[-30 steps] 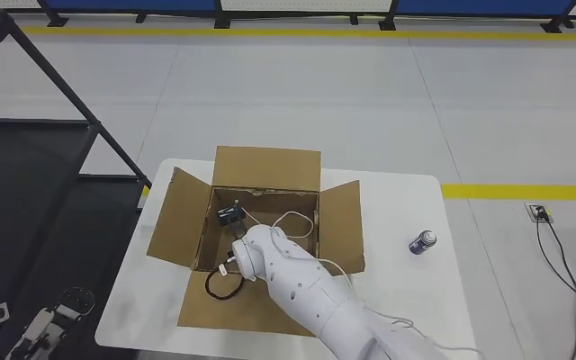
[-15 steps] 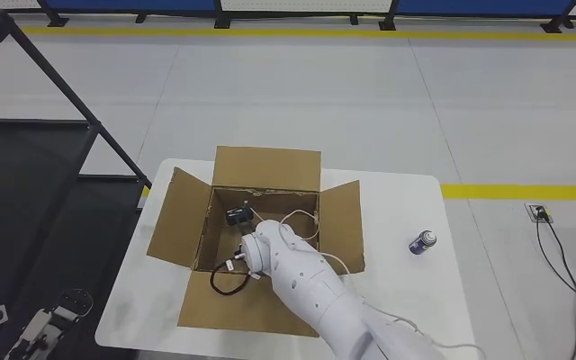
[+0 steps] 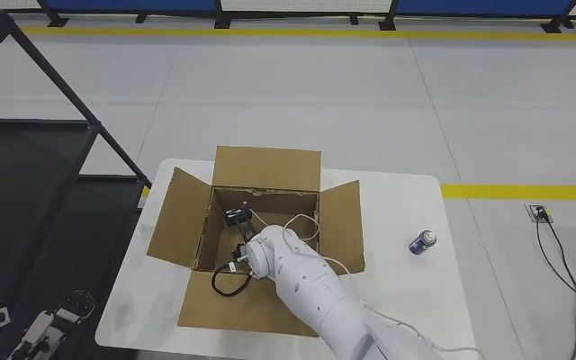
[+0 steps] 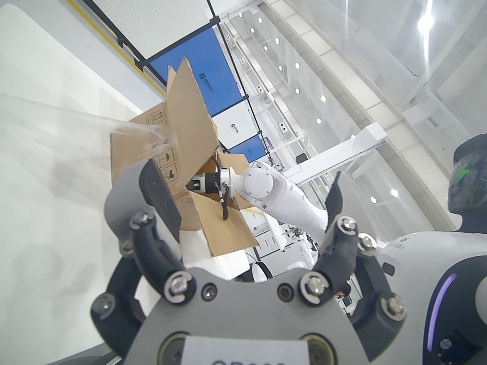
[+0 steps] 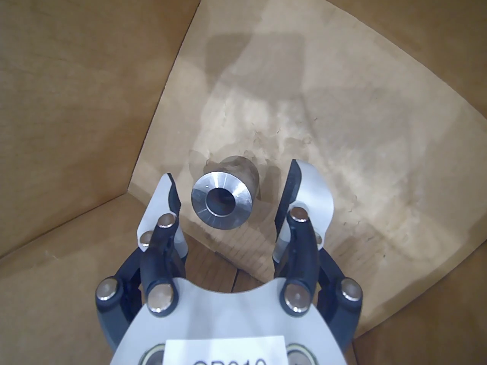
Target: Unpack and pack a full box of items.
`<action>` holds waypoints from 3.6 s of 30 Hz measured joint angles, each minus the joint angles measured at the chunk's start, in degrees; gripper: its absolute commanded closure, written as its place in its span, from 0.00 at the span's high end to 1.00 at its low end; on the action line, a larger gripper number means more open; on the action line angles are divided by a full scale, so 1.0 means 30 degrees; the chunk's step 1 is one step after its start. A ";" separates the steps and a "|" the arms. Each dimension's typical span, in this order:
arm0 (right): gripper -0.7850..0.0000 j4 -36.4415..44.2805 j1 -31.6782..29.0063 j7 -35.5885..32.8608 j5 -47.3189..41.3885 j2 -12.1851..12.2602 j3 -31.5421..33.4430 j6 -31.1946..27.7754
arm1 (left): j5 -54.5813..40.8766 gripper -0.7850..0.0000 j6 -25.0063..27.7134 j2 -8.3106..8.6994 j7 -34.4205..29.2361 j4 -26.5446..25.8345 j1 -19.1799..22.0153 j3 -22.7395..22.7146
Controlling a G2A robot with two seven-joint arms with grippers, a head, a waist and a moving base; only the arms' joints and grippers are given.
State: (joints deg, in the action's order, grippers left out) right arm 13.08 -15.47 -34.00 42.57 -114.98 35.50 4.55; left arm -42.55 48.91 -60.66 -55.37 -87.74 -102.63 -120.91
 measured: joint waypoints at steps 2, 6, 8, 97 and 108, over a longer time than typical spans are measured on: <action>0.37 -0.0114 -0.0013 0.0173 -0.0026 0.0008 0.0064 -0.0139 | 0.0021 1.00 0.0048 -0.0011 0.0049 -0.0017 -0.0046 0.0012; 0.15 -0.0384 0.0060 0.0195 -0.0168 0.0020 0.0252 -0.0377 | -0.0037 1.00 0.0133 -0.0035 0.0133 0.0013 -0.0152 0.0044; 0.04 -0.0444 0.0112 0.0169 -0.0214 0.0020 0.0328 -0.0465 | -0.0055 1.00 0.0149 -0.0042 0.0151 0.0023 -0.0179 0.0050; 0.49 2.6344 -1.7102 -1.0358 1.3175 0.8663 1.8989 0.2324 | 0.7546 1.00 -0.2482 -0.0113 0.4053 -0.6910 0.0300 0.3304; 1.00 2.7706 -1.7866 -0.9327 1.2645 0.8792 1.8937 0.2829 | 0.7582 1.00 -0.2212 -0.0100 0.4154 -0.7009 0.0004 0.3244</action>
State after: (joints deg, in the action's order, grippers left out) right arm 96.20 -69.06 -61.98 80.51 -88.61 92.32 13.03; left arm -19.80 42.27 -60.96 -42.91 -108.77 -102.62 -111.18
